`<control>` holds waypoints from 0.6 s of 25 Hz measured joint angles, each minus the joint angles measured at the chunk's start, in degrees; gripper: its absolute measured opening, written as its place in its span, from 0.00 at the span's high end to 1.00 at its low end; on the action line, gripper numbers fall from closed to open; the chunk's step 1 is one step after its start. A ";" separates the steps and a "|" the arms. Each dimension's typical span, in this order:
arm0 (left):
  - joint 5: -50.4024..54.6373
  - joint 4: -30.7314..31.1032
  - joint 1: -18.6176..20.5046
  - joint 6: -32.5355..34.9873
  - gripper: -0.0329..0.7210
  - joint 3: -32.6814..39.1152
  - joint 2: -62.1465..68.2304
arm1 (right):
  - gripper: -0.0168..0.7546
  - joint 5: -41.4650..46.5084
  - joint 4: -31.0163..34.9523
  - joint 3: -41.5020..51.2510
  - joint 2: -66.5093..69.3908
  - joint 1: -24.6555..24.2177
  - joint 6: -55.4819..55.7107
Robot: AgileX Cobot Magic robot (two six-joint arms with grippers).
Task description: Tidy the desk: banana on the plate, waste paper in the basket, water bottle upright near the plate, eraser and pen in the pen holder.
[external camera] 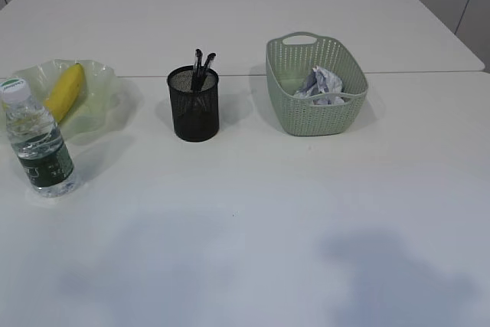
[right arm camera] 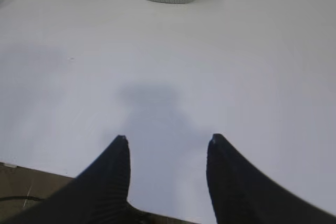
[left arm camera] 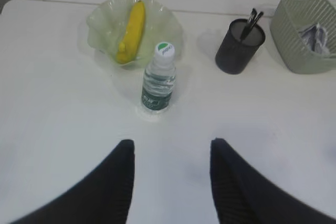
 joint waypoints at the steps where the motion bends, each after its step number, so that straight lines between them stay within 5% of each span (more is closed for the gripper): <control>1: 0.00 0.00 0.00 0.00 0.46 0.00 -1.41 | 0.52 0.83 -0.25 0.00 -1.54 0.00 -0.02; 9: 0.35 -0.93 0.00 4.39 0.36 0.38 -10.56 | 0.52 2.24 -0.11 0.00 -14.39 0.00 -1.29; 15: 0.35 -3.82 0.00 5.74 0.36 8.98 -19.99 | 0.52 2.50 0.54 2.01 -25.96 0.00 -3.46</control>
